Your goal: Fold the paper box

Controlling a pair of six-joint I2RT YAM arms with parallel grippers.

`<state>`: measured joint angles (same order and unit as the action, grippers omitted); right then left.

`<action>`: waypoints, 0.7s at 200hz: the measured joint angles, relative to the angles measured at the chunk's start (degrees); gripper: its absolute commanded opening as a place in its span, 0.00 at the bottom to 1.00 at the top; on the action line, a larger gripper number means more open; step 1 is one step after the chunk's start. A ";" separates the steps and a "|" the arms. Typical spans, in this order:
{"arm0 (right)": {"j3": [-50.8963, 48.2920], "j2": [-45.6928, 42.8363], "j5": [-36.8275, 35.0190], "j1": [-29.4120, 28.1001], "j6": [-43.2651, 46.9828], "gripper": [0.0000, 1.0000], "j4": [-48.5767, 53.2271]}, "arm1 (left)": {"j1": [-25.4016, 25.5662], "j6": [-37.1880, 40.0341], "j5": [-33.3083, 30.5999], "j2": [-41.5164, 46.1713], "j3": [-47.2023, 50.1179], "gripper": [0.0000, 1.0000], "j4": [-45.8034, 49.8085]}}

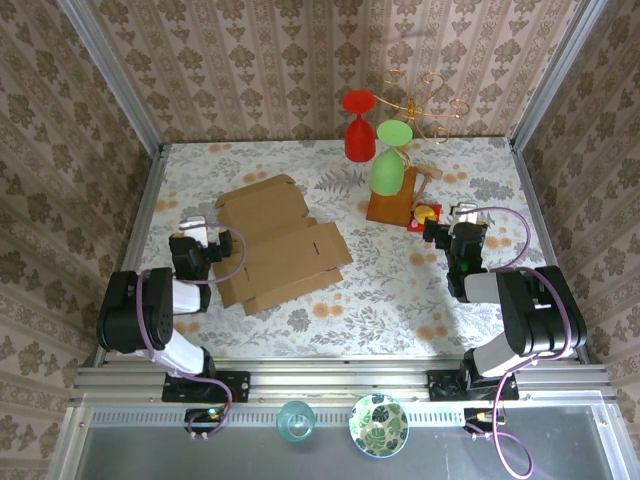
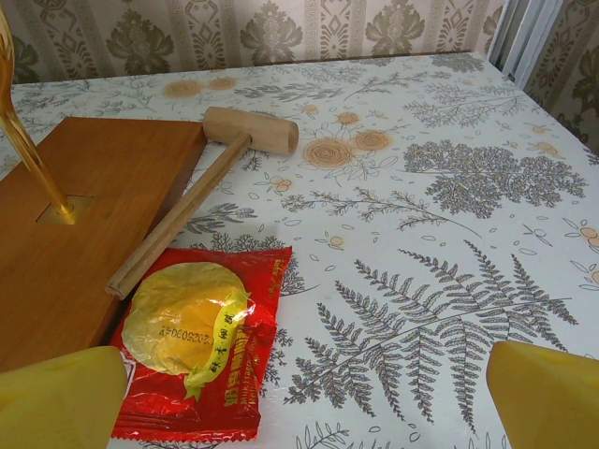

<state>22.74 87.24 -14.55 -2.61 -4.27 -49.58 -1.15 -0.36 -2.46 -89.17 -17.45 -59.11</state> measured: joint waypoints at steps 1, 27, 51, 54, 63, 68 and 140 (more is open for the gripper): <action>0.00 0.00 0.00 0.00 0.00 1.00 -0.02 | 0.00 0.00 -0.02 0.00 0.00 1.00 0.00; 0.00 0.00 0.00 0.00 0.00 1.00 -0.02 | 0.00 0.00 -0.37 0.00 0.00 1.00 0.00; -0.37 0.00 0.02 -0.02 0.02 1.00 -0.57 | 0.00 0.00 -0.39 0.00 0.02 1.00 -0.15; -0.55 0.00 0.02 -0.09 0.04 1.00 -0.83 | 0.00 0.00 -0.39 0.00 0.02 1.00 -0.26; -1.29 -0.35 -0.11 -0.46 0.09 1.00 -1.05 | 0.13 0.07 -0.74 0.00 0.31 1.00 -1.11; -1.90 -0.72 -0.22 -0.76 0.31 1.00 -1.27 | 0.46 0.22 -1.27 0.00 0.74 1.00 -2.23; 25.29 -22.32 -9.75 -11.39 -9.22 1.00 40.89 | 19.06 5.33 -24.79 14.80 -0.11 1.00 6.08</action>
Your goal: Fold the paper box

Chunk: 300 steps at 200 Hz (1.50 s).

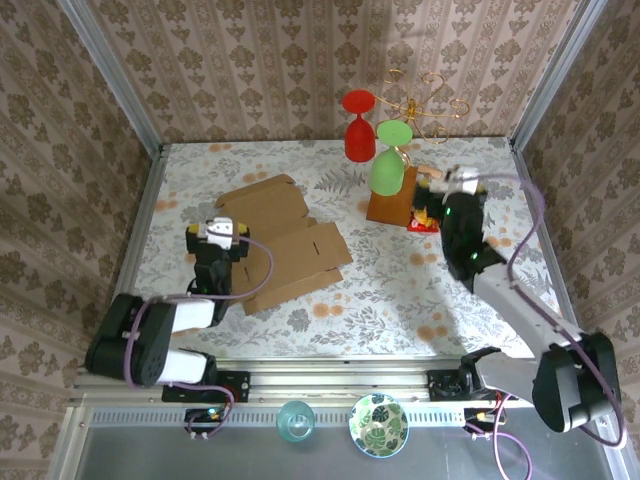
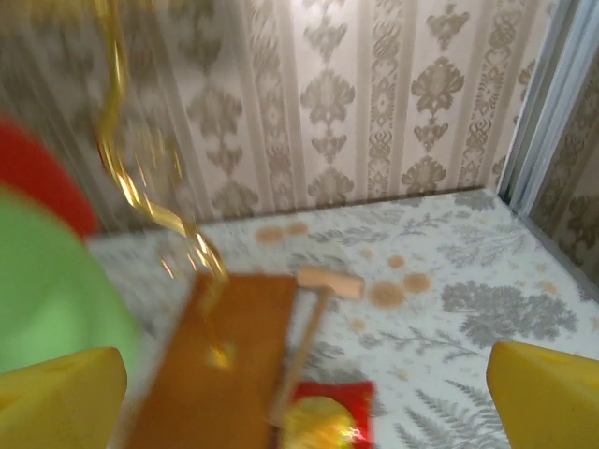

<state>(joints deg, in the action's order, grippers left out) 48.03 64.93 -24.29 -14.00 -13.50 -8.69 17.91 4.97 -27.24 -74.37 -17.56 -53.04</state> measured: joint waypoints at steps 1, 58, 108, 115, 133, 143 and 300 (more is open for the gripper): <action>1.14 -0.02 0.07 0.15 -0.90 1.00 1.31 | 0.13 -0.59 -0.83 0.68 -0.98 1.00 2.10; 8.02 -1.03 15.98 0.37 -26.32 0.78 29.18 | -12.74 -35.80 10.71 12.04 -27.98 0.87 53.64; -4.02 -2.80 26.58 -13.33 -46.95 0.65 28.30 | -15.85 -45.24 26.01 7.17 -29.62 0.54 79.97; -5.77 -2.16 27.71 -14.91 -49.81 0.65 26.86 | -17.42 -45.44 27.52 6.43 -29.49 0.52 81.07; -9.70 0.11 29.75 -18.91 -56.17 0.66 21.86 | -21.11 -45.62 31.80 3.54 -28.81 0.48 80.89; -12.13 1.46 30.45 -21.51 -59.74 0.67 18.58 | -22.25 -45.48 33.86 1.25 -28.41 0.47 79.67; -17.33 22.64 27.91 -30.29 -79.30 0.69 -13.11 | -10.29 -48.98 45.48 -11.74 -20.28 0.32 61.88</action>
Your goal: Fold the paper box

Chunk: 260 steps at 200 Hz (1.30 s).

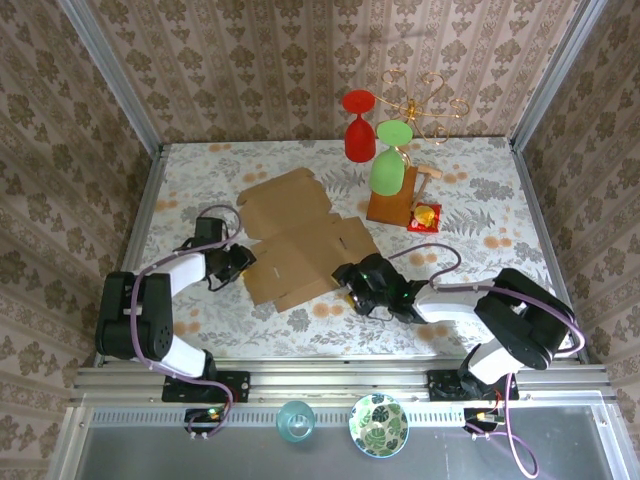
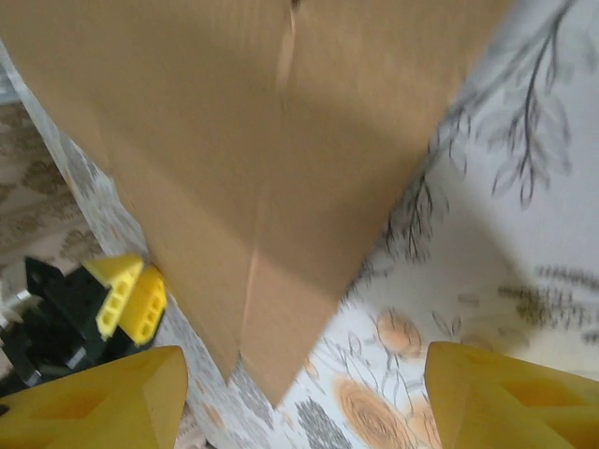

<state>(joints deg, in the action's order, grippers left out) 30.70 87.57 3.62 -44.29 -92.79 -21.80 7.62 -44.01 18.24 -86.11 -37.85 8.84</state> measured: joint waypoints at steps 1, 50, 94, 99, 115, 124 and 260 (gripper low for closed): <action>0.00 0.02 0.00 0.11 0.02 0.69 -0.04 | 0.07 -0.04 0.00 -0.02 0.00 0.32 0.00; 0.00 1.75 0.02 6.23 2.89 0.68 -1.60 | 1.88 -0.17 -0.79 -1.79 -1.53 0.30 -0.11; 0.28 3.23 0.72 7.80 4.33 0.66 -3.63 | 2.86 -0.17 -1.55 -2.69 -2.47 0.30 0.07; 0.37 3.45 0.79 7.80 4.35 0.66 -3.96 | 2.86 -0.17 -1.55 -2.69 -2.56 0.30 0.13; 0.37 4.42 0.76 7.78 4.44 0.62 -5.92 | 2.86 -0.15 -1.57 -2.84 -2.80 0.30 0.37; 0.35 5.01 0.68 7.78 4.61 0.59 -7.32 | 2.86 -0.15 -1.57 -2.91 -2.89 0.30 0.55; 4.31 6.67 -3.76 7.65 3.17 0.00 -11.91 | 2.93 0.57 -4.31 -0.15 -5.99 0.43 7.32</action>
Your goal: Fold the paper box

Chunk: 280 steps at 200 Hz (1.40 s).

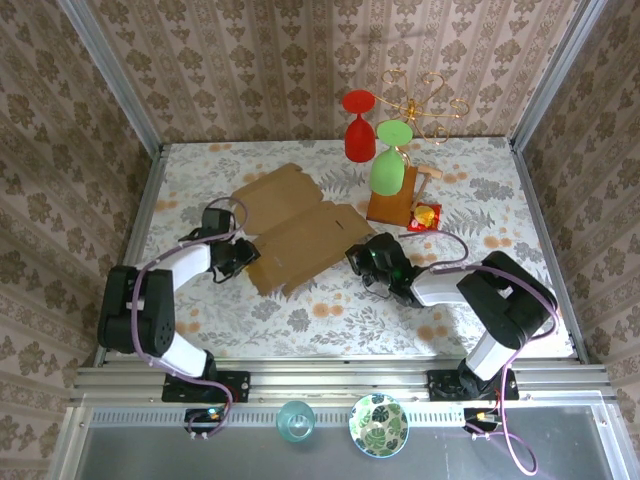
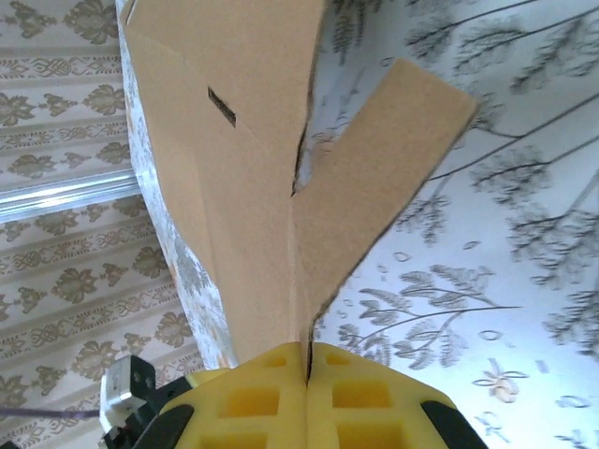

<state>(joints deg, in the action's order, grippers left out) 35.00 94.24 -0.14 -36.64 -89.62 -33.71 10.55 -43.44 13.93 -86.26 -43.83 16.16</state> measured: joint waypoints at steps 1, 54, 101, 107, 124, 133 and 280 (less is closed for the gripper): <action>0.17 -0.09 -0.09 -0.02 0.02 0.00 0.26 | 0.00 -0.04 -0.09 0.15 -0.02 0.44 0.15; 9.92 -12.50 -3.30 -1.51 -0.57 0.00 17.49 | -2.25 0.13 -7.23 16.26 -5.49 0.50 6.69; 17.29 -20.96 -6.29 -6.36 -2.80 0.00 29.75 | -10.51 0.83 -6.01 15.04 -9.49 0.51 6.58; 18.23 -21.55 -6.82 -7.02 -3.06 0.00 31.28 | -11.02 1.05 -5.33 13.79 -10.03 0.51 6.40; 20.65 -22.69 -7.91 -8.37 -3.58 0.00 34.82 | -11.91 1.70 -3.17 9.97 -10.84 0.49 4.98; 22.14 -23.28 -8.50 -8.90 -3.63 0.00 36.57 | -12.28 1.92 -1.62 7.48 -11.13 0.47 3.89; 38.42 -14.05 -14.49 -5.64 -3.15 0.00 38.32 | -5.14 -9.35 22.21 0.83 -1.46 0.34 -9.66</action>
<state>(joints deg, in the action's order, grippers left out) 73.43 80.18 -14.63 -42.28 -92.77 4.60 5.41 -52.80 36.14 -85.43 -45.30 6.50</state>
